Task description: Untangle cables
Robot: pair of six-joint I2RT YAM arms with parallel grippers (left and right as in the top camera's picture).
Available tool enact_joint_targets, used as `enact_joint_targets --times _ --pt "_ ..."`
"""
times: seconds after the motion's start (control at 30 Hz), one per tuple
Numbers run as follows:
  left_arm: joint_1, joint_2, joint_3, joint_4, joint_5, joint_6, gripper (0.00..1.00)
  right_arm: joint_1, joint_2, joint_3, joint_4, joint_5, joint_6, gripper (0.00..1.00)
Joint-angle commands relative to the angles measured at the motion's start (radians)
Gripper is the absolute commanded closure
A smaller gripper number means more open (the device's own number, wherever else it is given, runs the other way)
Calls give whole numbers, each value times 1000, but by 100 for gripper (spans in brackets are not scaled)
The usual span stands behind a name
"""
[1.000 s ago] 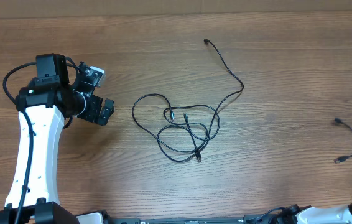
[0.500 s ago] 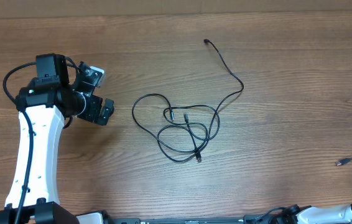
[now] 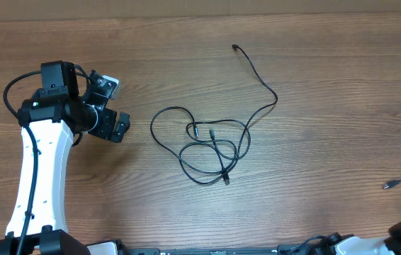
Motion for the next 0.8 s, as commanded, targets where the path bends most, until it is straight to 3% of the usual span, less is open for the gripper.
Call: enact_joint_targets --times 0.0,0.13,0.77 --pt "5 6 11 1 -2 16 0 66 -64 5 -31 -98 -79 25" --pt "5 6 11 0 -2 16 1 154 -92 5 -87 -90 -147 16" --pt "5 6 11 1 -2 16 0 701 -93 5 -155 -80 -284 13"
